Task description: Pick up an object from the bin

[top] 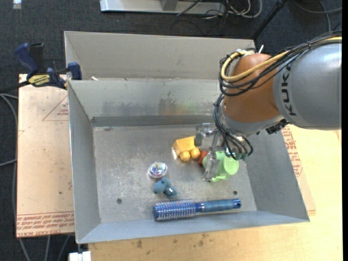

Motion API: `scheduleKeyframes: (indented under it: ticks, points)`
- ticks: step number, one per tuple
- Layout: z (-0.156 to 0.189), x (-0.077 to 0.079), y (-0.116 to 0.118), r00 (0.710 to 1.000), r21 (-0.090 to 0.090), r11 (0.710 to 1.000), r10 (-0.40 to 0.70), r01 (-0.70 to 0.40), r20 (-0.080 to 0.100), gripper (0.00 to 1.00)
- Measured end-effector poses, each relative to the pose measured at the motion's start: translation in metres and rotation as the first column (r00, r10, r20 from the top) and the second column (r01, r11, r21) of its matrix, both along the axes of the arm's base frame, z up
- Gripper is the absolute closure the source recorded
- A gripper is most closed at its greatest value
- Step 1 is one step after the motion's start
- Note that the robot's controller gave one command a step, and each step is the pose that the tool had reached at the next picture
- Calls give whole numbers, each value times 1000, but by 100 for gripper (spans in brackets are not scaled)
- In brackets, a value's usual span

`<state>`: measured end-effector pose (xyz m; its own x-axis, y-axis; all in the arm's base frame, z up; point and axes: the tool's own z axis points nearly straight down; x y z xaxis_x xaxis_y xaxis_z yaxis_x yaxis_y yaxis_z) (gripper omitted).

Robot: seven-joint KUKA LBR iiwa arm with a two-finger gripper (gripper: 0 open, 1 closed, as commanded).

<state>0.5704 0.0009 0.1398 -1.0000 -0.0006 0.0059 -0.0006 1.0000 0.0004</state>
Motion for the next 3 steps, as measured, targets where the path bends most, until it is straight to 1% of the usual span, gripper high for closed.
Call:
scheduleKeyframes:
  ticks: [1,2,3]
  points:
    - [-9,19,-111,996,-4,996,88,-88,9,0]
    - [-26,36,-88,963,1,963,269,-269,9,0]
    - [-15,36,-87,922,-1,922,386,-386,10,0]
